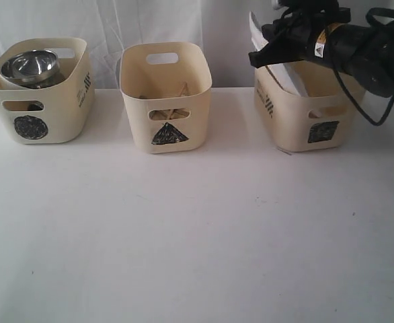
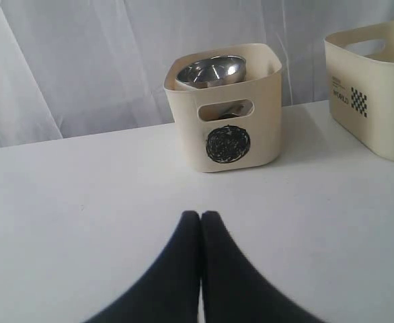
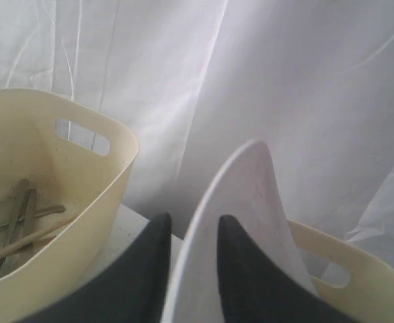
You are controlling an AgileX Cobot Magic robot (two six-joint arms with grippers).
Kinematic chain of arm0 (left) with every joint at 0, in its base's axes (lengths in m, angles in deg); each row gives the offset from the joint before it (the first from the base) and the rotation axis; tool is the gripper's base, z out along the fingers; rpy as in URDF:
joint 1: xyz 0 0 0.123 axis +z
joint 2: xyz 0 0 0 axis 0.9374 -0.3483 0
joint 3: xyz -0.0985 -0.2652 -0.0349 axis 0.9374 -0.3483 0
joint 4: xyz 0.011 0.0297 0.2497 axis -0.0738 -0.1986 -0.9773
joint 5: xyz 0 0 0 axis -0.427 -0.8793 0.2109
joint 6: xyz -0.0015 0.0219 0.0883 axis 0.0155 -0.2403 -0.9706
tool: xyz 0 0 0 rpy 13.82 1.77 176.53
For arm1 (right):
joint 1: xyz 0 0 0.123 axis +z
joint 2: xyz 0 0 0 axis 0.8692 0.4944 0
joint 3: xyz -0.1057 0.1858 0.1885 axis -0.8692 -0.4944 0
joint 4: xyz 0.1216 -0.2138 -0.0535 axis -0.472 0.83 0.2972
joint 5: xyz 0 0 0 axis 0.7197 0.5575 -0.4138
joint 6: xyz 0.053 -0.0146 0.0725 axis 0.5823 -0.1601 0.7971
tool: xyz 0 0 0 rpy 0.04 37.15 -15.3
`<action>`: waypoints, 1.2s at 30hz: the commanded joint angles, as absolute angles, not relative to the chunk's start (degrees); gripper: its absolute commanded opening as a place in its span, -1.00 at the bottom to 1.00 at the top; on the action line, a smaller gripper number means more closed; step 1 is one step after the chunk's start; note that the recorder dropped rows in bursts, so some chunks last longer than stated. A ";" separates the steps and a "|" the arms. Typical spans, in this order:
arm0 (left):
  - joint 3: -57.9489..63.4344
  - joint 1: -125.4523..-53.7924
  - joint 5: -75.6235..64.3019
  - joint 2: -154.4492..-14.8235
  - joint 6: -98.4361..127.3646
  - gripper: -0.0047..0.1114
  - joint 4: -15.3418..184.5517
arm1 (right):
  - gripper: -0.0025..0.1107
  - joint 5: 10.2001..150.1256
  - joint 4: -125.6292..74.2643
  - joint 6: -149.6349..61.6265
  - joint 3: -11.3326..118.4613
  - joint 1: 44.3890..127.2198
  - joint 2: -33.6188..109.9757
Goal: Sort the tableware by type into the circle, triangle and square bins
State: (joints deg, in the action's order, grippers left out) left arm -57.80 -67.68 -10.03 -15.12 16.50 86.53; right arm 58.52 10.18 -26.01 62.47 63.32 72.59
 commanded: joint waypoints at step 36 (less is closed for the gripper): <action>-57.95 -67.65 -10.42 -14.82 16.53 -0.92 86.29 | -0.96 90.18 1.71 -11.97 12.41 64.75 -8.25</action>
